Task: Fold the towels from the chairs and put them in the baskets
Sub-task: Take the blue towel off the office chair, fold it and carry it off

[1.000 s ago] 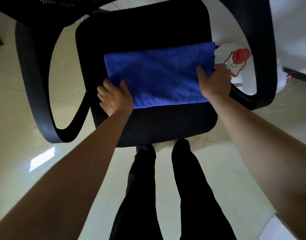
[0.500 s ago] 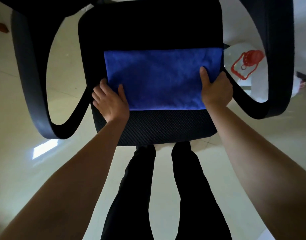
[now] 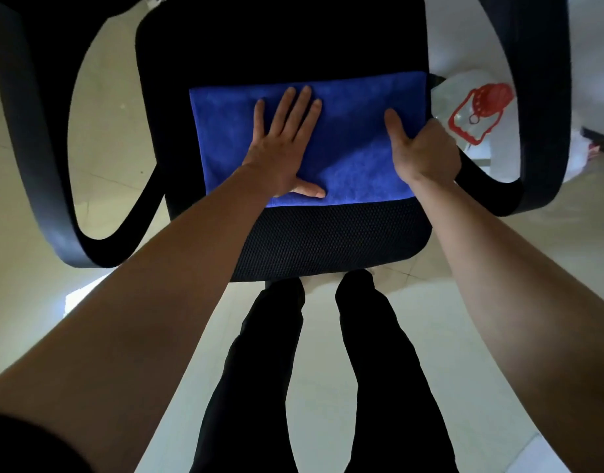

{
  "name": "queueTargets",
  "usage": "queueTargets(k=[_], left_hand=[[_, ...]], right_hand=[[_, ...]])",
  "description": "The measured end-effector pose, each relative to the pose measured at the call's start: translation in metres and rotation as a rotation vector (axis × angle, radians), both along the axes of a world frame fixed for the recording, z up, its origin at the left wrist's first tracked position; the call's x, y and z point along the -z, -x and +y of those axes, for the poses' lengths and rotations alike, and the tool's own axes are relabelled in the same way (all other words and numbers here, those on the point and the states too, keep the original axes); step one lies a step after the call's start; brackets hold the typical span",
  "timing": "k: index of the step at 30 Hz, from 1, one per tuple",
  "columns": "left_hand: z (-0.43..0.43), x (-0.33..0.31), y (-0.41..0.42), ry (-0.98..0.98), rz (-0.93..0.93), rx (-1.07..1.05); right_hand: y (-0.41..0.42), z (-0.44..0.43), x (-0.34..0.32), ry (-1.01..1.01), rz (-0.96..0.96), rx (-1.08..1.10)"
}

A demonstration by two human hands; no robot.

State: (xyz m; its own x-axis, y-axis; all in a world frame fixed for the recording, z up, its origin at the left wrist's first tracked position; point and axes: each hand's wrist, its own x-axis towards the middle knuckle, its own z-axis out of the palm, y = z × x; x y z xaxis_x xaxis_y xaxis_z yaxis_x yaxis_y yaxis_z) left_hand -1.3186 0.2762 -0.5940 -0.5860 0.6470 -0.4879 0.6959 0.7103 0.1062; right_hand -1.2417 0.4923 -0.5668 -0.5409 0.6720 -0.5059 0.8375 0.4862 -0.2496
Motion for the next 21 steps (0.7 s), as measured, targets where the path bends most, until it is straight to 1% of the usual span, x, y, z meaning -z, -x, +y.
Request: queueTargets(k=[5, 8, 9, 11, 13, 15, 16, 17, 18, 20, 21], left_hand=[[0.001, 0.000, 0.003, 0.009, -0.019, -0.015], [0.002, -0.005, 0.001, -0.002, -0.019, 0.000], [0.000, -0.007, 0.002, -0.031, -0.010, -0.004], [-0.011, -0.011, 0.001, -0.181, 0.072, -0.093], [-0.025, -0.014, 0.000, -0.371, 0.236, -0.271], [-0.042, -0.020, 0.000, -0.421, 0.351, -0.529], [-0.054, -0.021, 0.003, -0.415, 0.355, -0.671], [-0.064, -0.031, 0.005, -0.417, 0.323, -0.829], [-0.078, -0.027, 0.008, -0.434, 0.263, -0.999], [-0.104, -0.024, 0.017, -0.496, 0.064, -1.351], [-0.115, -0.023, 0.020, -0.571, -0.051, -1.524]], right_hand=[[0.000, 0.006, -0.005, 0.149, -0.012, 0.026], [-0.005, 0.014, -0.012, 0.235, 0.039, -0.002], [-0.006, 0.014, -0.016, 0.244, 0.067, -0.022], [-0.006, 0.008, -0.028, 0.253, 0.140, -0.065], [-0.002, -0.005, -0.038, 0.275, 0.251, -0.069], [0.006, -0.025, -0.048, 0.266, 0.322, -0.101], [0.012, -0.038, -0.050, 0.251, 0.334, -0.137], [0.018, -0.054, -0.054, 0.237, 0.337, -0.182], [0.024, -0.070, -0.057, 0.222, 0.350, -0.228], [0.035, -0.106, -0.061, 0.202, 0.406, -0.315], [0.041, -0.122, -0.060, 0.197, 0.432, -0.366]])
